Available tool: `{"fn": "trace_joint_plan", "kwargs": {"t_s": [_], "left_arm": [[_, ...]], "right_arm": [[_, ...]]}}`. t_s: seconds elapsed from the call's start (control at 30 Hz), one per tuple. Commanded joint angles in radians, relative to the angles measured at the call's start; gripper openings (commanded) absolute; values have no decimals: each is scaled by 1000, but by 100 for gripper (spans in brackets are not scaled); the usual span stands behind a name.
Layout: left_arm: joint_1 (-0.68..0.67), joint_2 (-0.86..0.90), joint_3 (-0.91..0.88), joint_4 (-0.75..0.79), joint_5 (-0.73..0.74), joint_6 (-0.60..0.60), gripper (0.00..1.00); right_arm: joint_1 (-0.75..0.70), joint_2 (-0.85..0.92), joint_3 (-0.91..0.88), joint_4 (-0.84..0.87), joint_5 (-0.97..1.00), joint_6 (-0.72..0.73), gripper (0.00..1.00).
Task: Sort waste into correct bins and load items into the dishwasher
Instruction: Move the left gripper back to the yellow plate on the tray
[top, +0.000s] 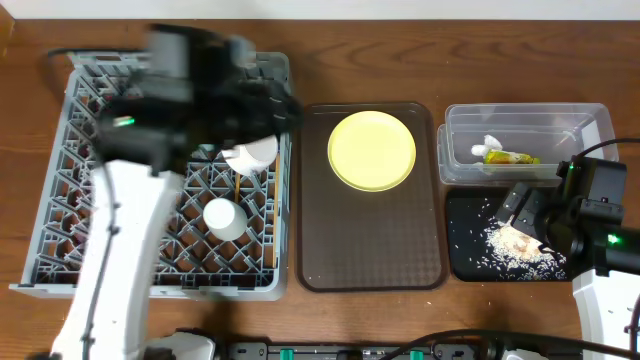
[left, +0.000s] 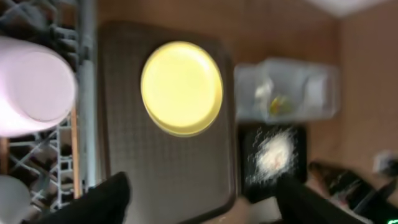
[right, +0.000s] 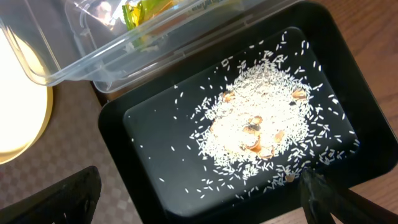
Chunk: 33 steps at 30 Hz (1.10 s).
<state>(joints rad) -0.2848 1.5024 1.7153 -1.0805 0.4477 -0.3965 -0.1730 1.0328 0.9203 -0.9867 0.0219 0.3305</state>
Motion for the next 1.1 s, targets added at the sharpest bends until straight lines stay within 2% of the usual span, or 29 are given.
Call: {"fn": "trace_joint_plan", "kwargs": {"t_s": [0.0, 0.07, 0.27, 0.43, 0.57, 0.7, 0.87, 1.07], "left_arm": [[-137, 87, 0, -4, -181, 7, 70], [-230, 160, 0, 8, -237, 7, 68], [-374, 345, 0, 117, -267, 7, 68], [-438, 483, 0, 255, -266, 7, 68], [-470, 563, 0, 372, -266, 7, 62], [-498, 623, 0, 454, -293, 8, 62], [-514, 690, 0, 466, -447, 8, 54], [-513, 745, -1, 430, -459, 8, 48]], "right_arm": [[-7, -4, 9, -1, 4, 5, 99], [-7, -4, 9, -2, 4, 5, 99], [-7, -4, 9, -1, 4, 5, 99], [-7, -4, 9, -1, 4, 5, 99], [-7, -4, 9, -1, 4, 5, 99], [-7, -4, 9, -2, 4, 5, 99], [-7, -4, 9, -1, 4, 5, 99], [-7, -4, 9, -1, 4, 5, 99]]}}
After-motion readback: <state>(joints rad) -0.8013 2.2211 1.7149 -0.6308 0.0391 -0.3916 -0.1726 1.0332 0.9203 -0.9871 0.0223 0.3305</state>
